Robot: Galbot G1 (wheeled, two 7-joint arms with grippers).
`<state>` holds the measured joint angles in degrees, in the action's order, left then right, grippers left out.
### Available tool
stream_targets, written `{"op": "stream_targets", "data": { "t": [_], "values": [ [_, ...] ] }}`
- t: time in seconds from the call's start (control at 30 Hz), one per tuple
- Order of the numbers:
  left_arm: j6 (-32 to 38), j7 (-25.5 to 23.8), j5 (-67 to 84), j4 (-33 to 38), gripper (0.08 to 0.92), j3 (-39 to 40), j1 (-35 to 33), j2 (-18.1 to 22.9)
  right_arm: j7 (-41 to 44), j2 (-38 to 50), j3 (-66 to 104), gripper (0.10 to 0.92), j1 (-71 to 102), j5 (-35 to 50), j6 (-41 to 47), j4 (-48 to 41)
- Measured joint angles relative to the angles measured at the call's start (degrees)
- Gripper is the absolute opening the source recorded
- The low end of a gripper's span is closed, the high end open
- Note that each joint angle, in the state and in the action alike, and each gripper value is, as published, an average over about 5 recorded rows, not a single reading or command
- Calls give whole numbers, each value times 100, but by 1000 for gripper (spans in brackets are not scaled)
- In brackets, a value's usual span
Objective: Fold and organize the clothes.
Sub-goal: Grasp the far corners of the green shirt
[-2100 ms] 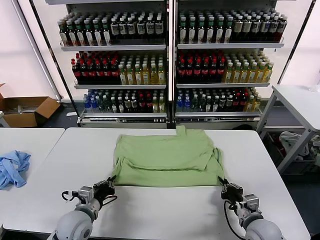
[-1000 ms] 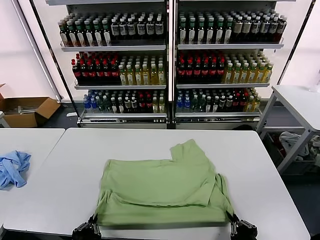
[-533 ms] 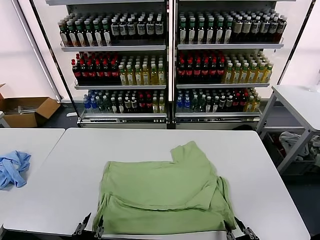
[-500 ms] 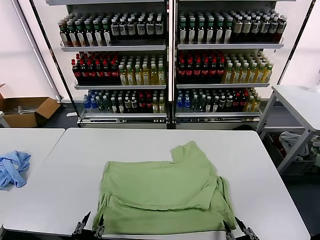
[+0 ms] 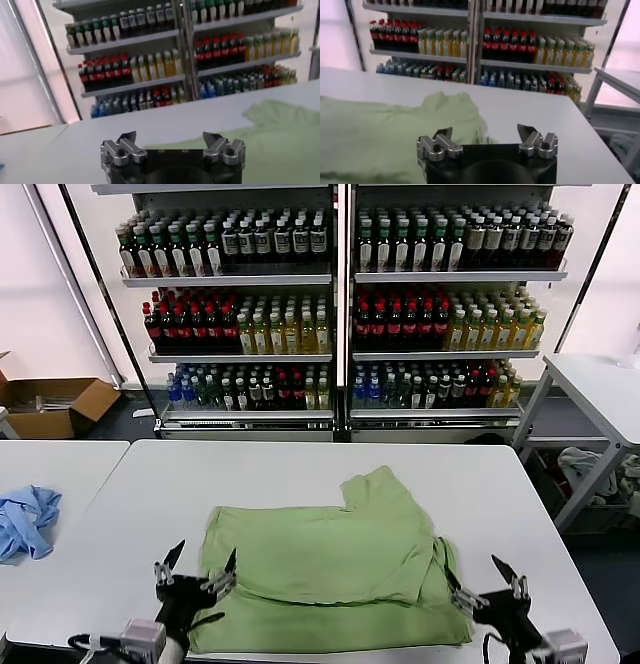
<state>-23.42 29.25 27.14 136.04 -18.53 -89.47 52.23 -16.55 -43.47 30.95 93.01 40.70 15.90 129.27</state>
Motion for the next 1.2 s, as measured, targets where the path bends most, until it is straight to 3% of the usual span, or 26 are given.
{"op": "stream_targets", "data": {
  "t": [0.63,0.93,1.2],
  "values": [
    [-552,-776,1108,-2115,823,311,2346,38,945,-777,-3125,823,-5441,339,1160,-3611],
    [-791,-964,1278,-2868,823,532,2992,-45,1281,-1278,-3886,823,-6524,105,1485,-4750],
    [-885,-1149,1307,-3506,823,713,3353,-7,1428,-1403,-4118,823,-6834,-30,1611,-5139]
  ]
}}
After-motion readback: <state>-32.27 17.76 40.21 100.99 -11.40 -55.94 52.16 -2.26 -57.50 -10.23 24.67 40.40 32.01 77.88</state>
